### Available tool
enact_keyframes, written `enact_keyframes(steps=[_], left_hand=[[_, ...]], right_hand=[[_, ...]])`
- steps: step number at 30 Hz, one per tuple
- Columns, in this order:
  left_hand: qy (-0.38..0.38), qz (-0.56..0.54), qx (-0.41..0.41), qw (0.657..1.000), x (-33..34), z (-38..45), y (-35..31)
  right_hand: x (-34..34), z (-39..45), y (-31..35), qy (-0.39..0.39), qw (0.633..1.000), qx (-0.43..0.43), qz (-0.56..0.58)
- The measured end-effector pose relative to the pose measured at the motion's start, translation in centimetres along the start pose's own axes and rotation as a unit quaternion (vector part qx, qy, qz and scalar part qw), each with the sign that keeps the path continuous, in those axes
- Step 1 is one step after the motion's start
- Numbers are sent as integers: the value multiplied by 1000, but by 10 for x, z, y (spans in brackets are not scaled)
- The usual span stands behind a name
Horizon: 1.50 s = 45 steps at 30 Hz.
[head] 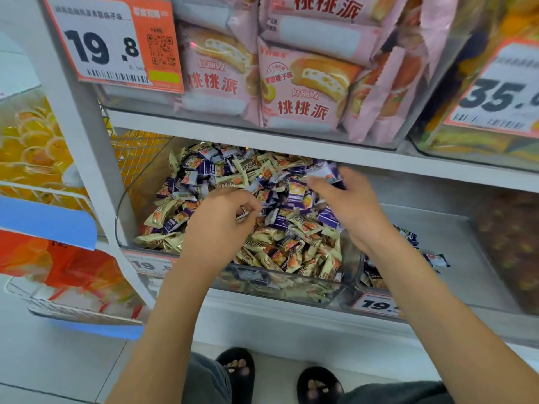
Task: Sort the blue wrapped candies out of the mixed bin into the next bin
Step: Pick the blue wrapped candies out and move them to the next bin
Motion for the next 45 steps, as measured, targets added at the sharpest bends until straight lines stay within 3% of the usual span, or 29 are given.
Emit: enact_keyframes(steps=[5, 8, 10, 12, 14, 17, 19, 22, 26, 28, 30, 32, 34, 36, 37, 45], left_hand=[[37, 5, 4, 999, 17, 2, -12], [73, 3, 14, 997, 28, 1, -18], [89, 8, 13, 996, 33, 1, -17], [101, 12, 10, 995, 38, 2, -16], [108, 13, 4, 994, 40, 2, -15], [124, 6, -17, 992, 39, 2, -8], [122, -7, -33, 992, 33, 2, 1], [100, -8, -59, 993, 18, -2, 14], [84, -7, -67, 994, 5, -12, 21], [88, -5, -67, 994, 1, -19, 23], [90, -11, -65, 994, -1, -27, 25], [101, -20, -65, 993, 0, -34, 25], [128, -34, -69, 989, 5, -39, 26], [148, -48, -75, 985, 8, -41, 28], [152, -51, -77, 984, 8, -40, 29], [181, -35, -72, 980, 21, -38, 30]], right_hand=[[-42, -13, 9, -95, 995, -30, 10], [-56, -20, -8, -75, 992, 58, 87], [-67, -28, -23, -61, 968, 122, 209], [-85, -37, -36, -76, 951, 150, 258], [-98, -45, -52, -66, 963, 181, 187], [-101, -58, -79, 35, 969, 242, 8], [-103, -65, -84, 67, 964, 253, -51], [-108, -63, -67, 55, 974, 186, -117], [-91, -63, -10, -1, 979, 6, -204], [-63, -65, 18, 31, 983, -55, -170], [-19, -62, 33, 128, 980, -80, -131], [31, -52, 30, 246, 952, -64, -171], [76, -46, 11, 364, 890, -36, -271], [101, -43, -6, 434, 826, -44, -356], [106, -40, -10, 443, 813, -52, -375], [92, -33, -9, 364, 868, -82, -327]])
Point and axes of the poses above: each hand's wrist, its own z-axis towards the middle knuckle, its own x-axis out of the palm, y = z × x, the point moved 8 cm from there along z, towards the middle knuckle, and after that the axes turned 7 degrees about y, right-handed, at the moved point
